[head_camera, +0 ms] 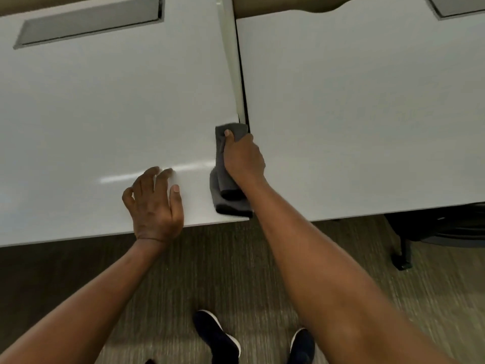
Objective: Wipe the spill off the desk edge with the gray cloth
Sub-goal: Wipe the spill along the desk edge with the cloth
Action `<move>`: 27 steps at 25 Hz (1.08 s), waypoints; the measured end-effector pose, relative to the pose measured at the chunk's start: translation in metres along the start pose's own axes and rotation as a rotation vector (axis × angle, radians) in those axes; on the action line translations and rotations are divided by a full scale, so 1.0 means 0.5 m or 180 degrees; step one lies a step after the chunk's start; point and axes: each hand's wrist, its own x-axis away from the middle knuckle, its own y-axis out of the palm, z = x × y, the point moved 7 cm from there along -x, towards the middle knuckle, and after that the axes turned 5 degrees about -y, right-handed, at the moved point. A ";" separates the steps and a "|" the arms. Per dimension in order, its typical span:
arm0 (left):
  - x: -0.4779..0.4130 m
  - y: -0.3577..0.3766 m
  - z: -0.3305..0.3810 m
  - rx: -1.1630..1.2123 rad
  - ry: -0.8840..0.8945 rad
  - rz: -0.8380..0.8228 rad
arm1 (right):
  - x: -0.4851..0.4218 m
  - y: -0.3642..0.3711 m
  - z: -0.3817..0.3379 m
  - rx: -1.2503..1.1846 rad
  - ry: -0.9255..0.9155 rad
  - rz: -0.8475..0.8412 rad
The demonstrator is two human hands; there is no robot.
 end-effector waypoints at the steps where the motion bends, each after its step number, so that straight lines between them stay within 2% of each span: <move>1: 0.001 0.000 0.000 0.0004 -0.0002 0.0010 | -0.034 0.000 -0.017 -0.0001 0.0007 0.0012; 4: 0.005 0.001 0.001 0.0008 -0.0007 0.0009 | -0.085 0.000 -0.039 -0.0035 0.0071 -0.0019; 6: 0.006 -0.001 0.000 0.0013 -0.0018 0.0018 | -0.058 -0.004 -0.035 -0.0107 0.0057 -0.0070; 13: 0.005 0.002 -0.002 -0.0020 -0.0007 0.0078 | 0.223 -0.007 0.114 0.0177 0.0068 -0.0030; 16: 0.002 0.005 -0.005 -0.0026 -0.0001 0.0104 | 0.182 -0.005 0.097 0.0292 0.0081 -0.0090; 23: 0.006 0.007 -0.007 -0.0026 0.0041 0.0094 | -0.034 -0.002 -0.009 0.0146 0.0015 -0.0087; 27: 0.008 0.002 -0.009 0.0000 0.0019 0.0102 | -0.002 0.004 -0.005 0.0301 -0.0195 0.0091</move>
